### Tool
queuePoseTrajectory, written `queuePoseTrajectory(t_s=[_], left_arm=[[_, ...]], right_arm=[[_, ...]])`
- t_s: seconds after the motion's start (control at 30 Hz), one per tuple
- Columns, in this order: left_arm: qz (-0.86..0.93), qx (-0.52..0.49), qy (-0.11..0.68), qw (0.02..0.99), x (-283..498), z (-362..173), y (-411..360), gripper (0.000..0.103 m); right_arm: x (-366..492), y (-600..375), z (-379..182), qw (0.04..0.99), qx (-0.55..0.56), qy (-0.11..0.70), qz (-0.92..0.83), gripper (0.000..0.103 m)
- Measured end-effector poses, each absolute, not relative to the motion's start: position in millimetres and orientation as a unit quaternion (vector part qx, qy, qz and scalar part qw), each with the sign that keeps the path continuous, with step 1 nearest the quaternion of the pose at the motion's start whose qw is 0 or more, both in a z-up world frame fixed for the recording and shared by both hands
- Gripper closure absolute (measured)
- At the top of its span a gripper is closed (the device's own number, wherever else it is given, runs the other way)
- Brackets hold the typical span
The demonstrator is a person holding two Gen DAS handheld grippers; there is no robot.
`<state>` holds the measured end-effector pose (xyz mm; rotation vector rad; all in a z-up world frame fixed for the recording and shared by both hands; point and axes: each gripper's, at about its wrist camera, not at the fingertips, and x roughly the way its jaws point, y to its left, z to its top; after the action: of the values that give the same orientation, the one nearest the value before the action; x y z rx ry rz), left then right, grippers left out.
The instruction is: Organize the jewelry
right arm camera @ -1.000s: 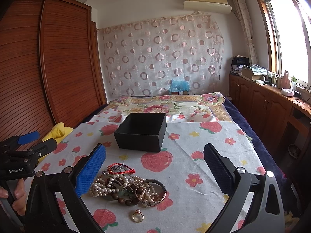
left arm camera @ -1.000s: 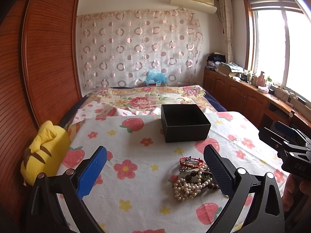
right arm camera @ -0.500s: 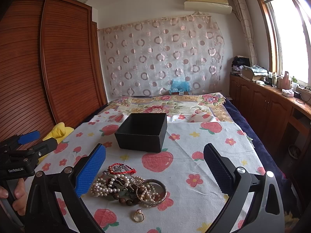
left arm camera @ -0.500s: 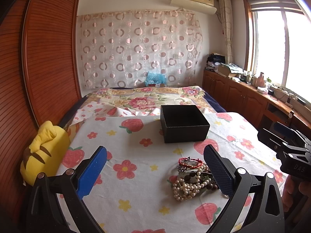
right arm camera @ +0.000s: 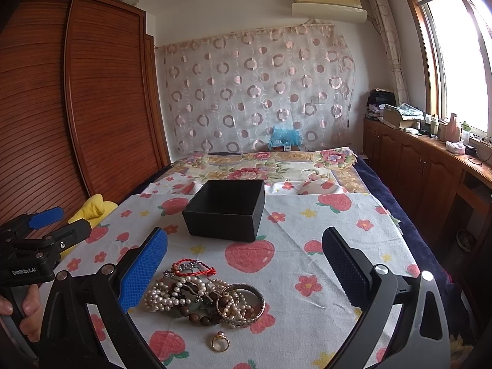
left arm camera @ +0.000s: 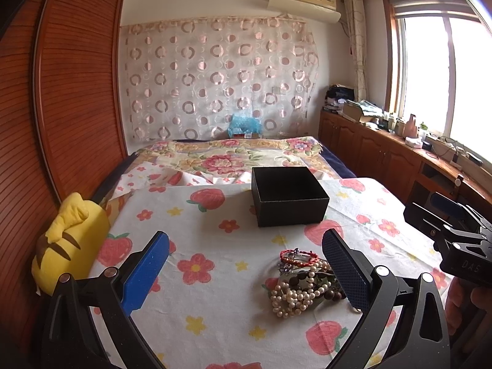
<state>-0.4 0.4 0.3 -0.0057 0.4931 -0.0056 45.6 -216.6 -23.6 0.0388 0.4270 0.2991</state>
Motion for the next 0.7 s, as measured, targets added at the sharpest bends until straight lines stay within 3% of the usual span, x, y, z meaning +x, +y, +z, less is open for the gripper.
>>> queuePoseTrajectory(t_s=[0.7], left_arm=[[-0.002,-0.004,0.245,0.97,-0.2,-0.1,0.7,0.007]], right_arm=[[45.9,-218.6,-23.8,0.966,0.019,0.212,0.149,0.002]])
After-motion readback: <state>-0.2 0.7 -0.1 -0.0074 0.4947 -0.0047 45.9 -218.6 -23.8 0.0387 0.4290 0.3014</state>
